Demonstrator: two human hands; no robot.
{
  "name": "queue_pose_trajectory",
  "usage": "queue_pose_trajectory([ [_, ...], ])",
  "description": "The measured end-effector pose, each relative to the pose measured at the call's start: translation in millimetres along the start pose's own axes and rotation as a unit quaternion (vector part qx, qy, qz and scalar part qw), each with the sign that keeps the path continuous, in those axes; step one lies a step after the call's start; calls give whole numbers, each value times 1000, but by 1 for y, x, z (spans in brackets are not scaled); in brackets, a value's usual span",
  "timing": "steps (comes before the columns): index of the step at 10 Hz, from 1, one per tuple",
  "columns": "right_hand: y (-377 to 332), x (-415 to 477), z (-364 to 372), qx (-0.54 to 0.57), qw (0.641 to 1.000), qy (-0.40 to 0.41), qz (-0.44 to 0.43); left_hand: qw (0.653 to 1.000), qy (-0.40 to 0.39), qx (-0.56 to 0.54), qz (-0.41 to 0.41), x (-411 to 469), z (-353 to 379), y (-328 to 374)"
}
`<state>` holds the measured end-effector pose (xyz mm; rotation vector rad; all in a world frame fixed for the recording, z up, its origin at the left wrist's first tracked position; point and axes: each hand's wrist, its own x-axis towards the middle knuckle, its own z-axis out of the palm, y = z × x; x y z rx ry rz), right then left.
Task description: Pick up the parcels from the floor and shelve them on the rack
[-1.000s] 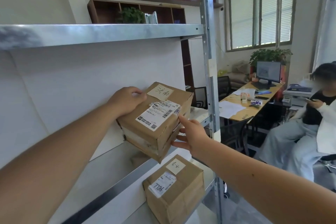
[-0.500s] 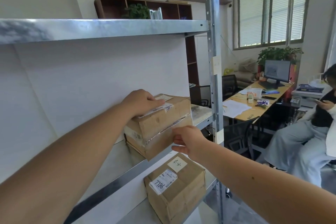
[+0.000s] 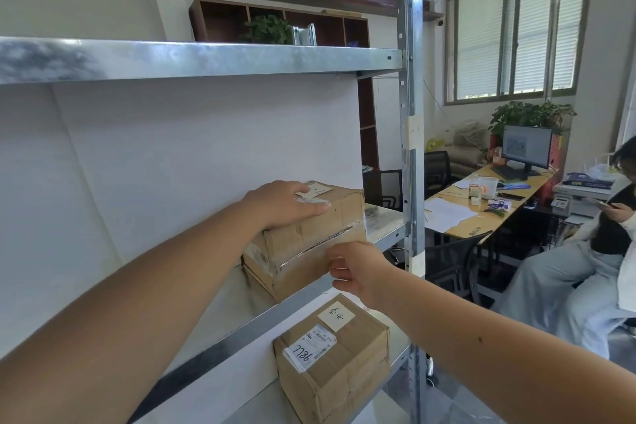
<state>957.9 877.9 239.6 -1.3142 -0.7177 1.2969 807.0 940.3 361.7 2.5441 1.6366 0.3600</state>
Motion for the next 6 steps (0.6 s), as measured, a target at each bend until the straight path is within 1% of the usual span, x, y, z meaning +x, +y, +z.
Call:
queue_pose_trajectory([
  [1, -6, -7, -6, 7, 1000, 7, -7, 995, 58, -85, 2, -7, 2, -2],
  [2, -14, -16, -10, 15, 999, 23, -25, 982, 104, -156, 21, -16, 9, -4],
  [4, -29, -37, -3, 12, 996, 41, -77, 957, 136, -254, 45, -36, 9, -5],
  [5, -32, -49, 3, 3, 993, 53, -109, 937, 151, -309, 54, -47, 8, -9],
  [6, -29, -61, 11, -23, 981, 82, -172, 900, 131, -409, 70, -53, 10, -15],
])
